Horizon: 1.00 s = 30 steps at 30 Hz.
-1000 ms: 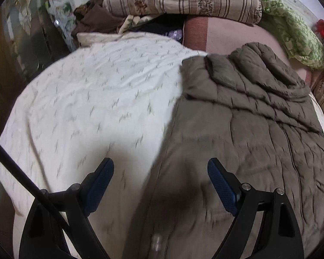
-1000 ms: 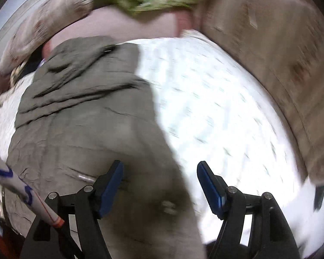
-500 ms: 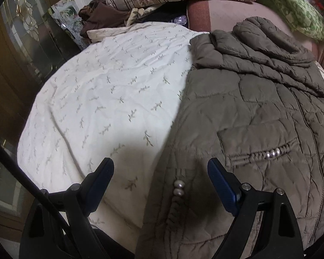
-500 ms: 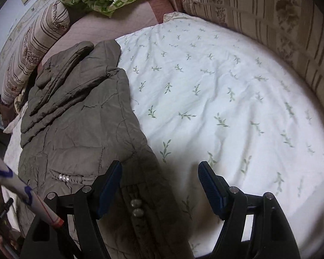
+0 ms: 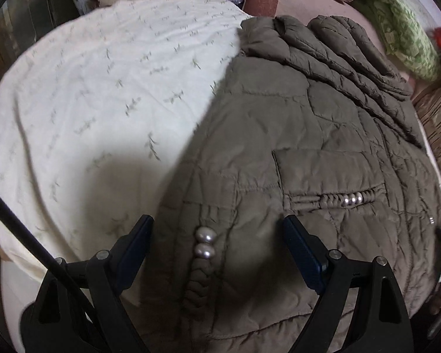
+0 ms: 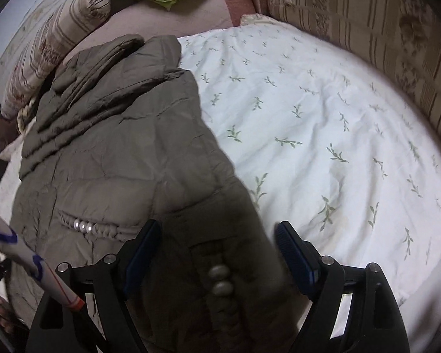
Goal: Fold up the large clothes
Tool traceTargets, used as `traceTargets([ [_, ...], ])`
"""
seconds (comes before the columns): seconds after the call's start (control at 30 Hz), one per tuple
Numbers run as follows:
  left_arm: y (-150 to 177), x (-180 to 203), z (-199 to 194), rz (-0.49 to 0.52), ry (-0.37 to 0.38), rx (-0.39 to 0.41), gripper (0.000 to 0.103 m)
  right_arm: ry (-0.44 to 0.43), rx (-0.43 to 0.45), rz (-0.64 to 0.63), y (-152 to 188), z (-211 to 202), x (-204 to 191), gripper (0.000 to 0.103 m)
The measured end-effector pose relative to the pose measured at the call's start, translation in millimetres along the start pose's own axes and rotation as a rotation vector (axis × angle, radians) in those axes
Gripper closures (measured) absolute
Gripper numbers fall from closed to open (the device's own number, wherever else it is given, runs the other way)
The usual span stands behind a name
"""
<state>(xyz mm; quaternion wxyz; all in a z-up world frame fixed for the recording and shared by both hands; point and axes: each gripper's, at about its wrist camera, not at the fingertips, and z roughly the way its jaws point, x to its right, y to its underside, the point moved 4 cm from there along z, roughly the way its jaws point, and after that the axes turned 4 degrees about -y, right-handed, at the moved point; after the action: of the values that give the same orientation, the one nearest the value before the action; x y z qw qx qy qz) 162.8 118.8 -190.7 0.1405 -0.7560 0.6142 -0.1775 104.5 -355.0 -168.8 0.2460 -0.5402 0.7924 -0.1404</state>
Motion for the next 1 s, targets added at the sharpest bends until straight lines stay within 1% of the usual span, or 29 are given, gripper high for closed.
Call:
traceTargets([
  [0.13,3.9,3.1,-2.2,0.002,0.013,0.002,0.015,0.059,0.035,-0.045,6.1,0.3,-9.8,0.017],
  [0.27,9.5,1.5,-3.1,-0.028,0.042,-0.005,0.015,0.118,0.07,-0.095,10.5,-1.3,-17.0,0.017],
  [0.37,10.3,0.5,-3.8,-0.042,0.051,-0.004,0.015,0.132,0.085,-0.11,11.8,-1.0,-17.9,0.017],
  [0.57,9.9,0.5,-3.8,-0.049,0.045,-0.007,0.015,0.148,0.103,-0.122,13.9,-0.5,-20.5,0.016],
  [0.7,9.3,1.0,-3.7,-0.053,0.044,-0.007,0.015,0.137,0.098,-0.101,14.2,1.8,-18.3,0.014],
  [0.77,8.0,-0.2,-5.4,-0.056,0.067,-0.012,0.015,0.098,0.084,-0.063,13.6,3.7,-12.3,0.014],
  [0.8,6.4,-2.6,-8.5,-0.064,0.096,-0.012,0.015,0.076,0.08,-0.044,13.4,3.8,-9.1,0.013],
  [0.83,4.6,-6.4,-12.2,-0.08,0.129,-0.009,0.015,0.031,0.076,-0.012,11.5,2.7,-4.3,0.013],
  [0.87,1.2,-15.1,-17.8,-0.118,0.178,-0.002,0.015,-0.015,0.077,0.012,9.9,1.0,-1.2,0.012],
  [0.93,-5.7,-32.6,-26.4,-0.197,0.241,0.02,0.015,-0.179,0.081,0.112,5.6,-5.7,10.3,0.012],
  [1.0,-14.8,-48.7,-28.8,-0.254,0.287,0.032,0.015,-0.322,0.074,0.216,4.6,-7.6,24.6,0.013],
])
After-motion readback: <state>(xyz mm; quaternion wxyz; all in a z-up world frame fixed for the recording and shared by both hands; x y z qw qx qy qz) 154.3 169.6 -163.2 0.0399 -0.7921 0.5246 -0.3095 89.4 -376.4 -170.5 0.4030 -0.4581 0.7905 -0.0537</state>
